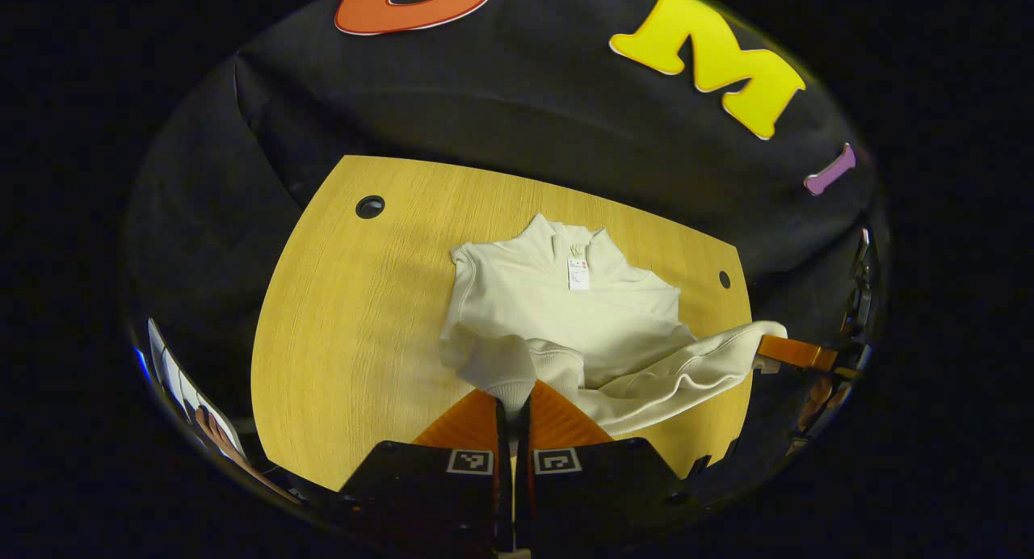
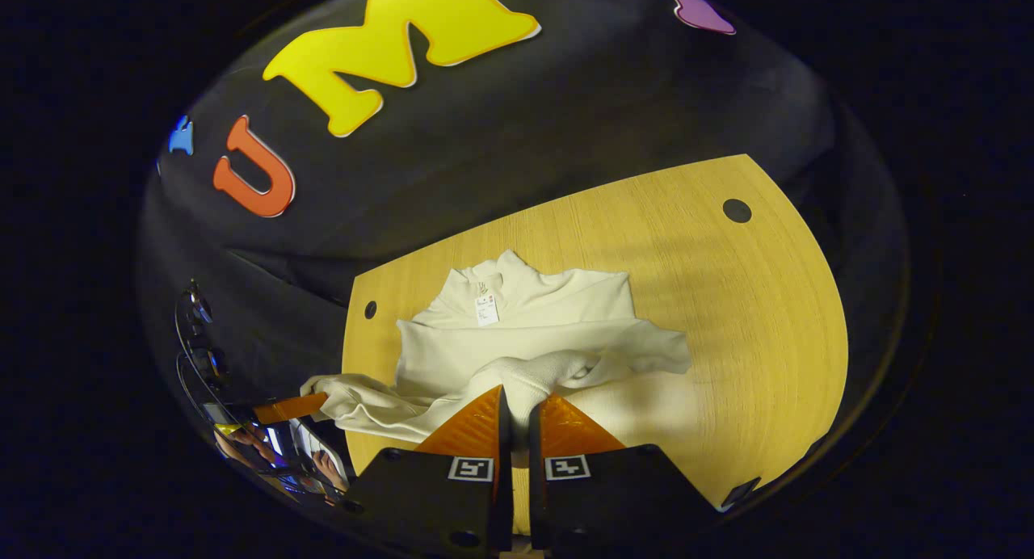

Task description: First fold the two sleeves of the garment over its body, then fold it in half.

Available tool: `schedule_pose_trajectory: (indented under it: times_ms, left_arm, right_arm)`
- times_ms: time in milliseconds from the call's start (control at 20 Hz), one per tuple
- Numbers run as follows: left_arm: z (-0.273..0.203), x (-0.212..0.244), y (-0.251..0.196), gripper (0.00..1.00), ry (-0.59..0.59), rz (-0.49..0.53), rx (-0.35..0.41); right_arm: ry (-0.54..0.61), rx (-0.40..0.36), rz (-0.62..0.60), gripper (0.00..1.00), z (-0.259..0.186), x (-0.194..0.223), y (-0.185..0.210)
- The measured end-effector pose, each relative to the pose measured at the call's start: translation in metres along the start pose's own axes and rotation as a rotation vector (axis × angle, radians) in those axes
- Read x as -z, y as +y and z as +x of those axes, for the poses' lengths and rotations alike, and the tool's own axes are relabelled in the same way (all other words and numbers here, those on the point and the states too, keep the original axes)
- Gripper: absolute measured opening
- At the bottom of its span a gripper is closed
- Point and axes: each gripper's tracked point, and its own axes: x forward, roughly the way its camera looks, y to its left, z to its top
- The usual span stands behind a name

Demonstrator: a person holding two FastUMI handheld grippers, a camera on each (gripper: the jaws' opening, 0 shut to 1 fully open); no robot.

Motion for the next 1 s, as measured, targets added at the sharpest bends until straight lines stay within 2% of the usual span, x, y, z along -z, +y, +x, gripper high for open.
schedule_pose_trajectory:
  times_ms: [50, 100, 200, 250, 300, 350, 400, 450, 600, 750, 850, 1000]
  left_arm:
    - [0.020, -0.004, 0.001, 0.04, 0.016, -0.029, 0.000]
    - [0.026, -0.006, 0.007, 0.04, 0.029, -0.053, 0.001]
    - [0.031, -0.013, 0.020, 0.04, 0.055, -0.091, -0.014]
    - [0.027, -0.024, 0.032, 0.00, 0.066, -0.109, -0.018]
    - [0.036, -0.040, 0.043, 0.05, 0.071, -0.127, -0.019]
    - [0.050, -0.046, 0.045, 0.05, 0.078, -0.136, -0.023]
    - [0.054, -0.058, 0.058, 0.04, 0.090, -0.138, -0.030]
    - [0.070, -0.057, 0.054, 0.04, 0.100, -0.141, -0.034]
    - [0.090, -0.067, 0.073, 0.04, 0.104, -0.097, -0.056]
    - [0.096, -0.074, 0.091, 0.05, 0.103, -0.054, -0.064]
    - [0.101, -0.078, 0.100, 0.06, 0.108, -0.021, -0.075]
    - [0.108, -0.083, 0.103, 0.10, 0.105, -0.011, -0.080]
  right_arm:
    - [0.009, 0.001, 0.014, 0.07, 0.010, -0.007, -0.007]
    - [0.019, 0.002, 0.022, 0.09, 0.019, -0.014, -0.012]
    - [0.030, -0.001, 0.031, 0.07, 0.041, -0.028, -0.022]
    - [0.038, 0.002, 0.037, 0.07, 0.053, -0.034, -0.026]
    - [0.051, 0.011, 0.042, 0.07, 0.069, -0.041, -0.030]
    - [0.053, 0.015, 0.047, 0.09, 0.082, -0.048, -0.031]
    - [0.060, 0.019, 0.054, 0.09, 0.105, -0.058, -0.036]
    - [0.065, 0.030, 0.058, 0.07, 0.121, -0.063, -0.039]
    - [0.058, 0.037, 0.045, 0.11, 0.161, -0.076, -0.037]
    - [0.068, 0.070, 0.055, 0.07, 0.198, -0.078, -0.041]
    - [0.074, 0.087, 0.054, 0.08, 0.217, -0.076, -0.046]
    - [0.089, 0.088, 0.079, 0.07, 0.222, -0.074, -0.053]
